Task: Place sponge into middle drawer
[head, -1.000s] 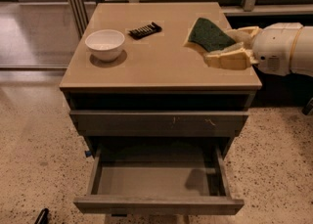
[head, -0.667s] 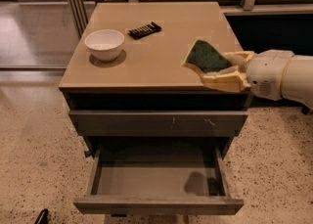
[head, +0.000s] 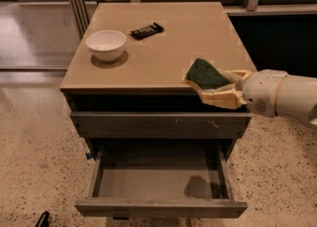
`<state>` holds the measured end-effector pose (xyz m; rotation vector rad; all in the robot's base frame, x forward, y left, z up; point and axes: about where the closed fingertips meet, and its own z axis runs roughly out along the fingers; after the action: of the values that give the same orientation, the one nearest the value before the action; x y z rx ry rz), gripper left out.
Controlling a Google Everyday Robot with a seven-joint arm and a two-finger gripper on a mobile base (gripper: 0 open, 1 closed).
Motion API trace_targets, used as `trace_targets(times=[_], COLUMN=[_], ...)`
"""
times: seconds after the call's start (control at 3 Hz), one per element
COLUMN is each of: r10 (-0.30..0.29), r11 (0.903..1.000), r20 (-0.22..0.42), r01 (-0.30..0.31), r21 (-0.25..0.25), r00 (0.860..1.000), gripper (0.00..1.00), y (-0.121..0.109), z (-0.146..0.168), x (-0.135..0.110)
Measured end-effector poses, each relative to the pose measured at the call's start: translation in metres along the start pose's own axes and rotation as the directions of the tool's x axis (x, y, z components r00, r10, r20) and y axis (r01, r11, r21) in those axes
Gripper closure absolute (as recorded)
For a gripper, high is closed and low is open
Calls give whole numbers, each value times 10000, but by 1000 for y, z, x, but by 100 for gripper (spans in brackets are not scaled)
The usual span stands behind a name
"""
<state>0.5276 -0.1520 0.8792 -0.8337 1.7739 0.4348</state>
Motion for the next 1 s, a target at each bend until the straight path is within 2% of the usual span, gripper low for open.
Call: trace_targets(times=[0.33,0.67,1.0], r10=[656,1973,3045], r11=[9978,9803,9522], r20=[-58,-549,-1190], r01=[-656,-1970,-3050], r21=[35,94,141], r00=[9978,9788,9451], gripper=[100,100,100], y=[13,30,42], z=[-6,-11,-8], x=[30,92,148])
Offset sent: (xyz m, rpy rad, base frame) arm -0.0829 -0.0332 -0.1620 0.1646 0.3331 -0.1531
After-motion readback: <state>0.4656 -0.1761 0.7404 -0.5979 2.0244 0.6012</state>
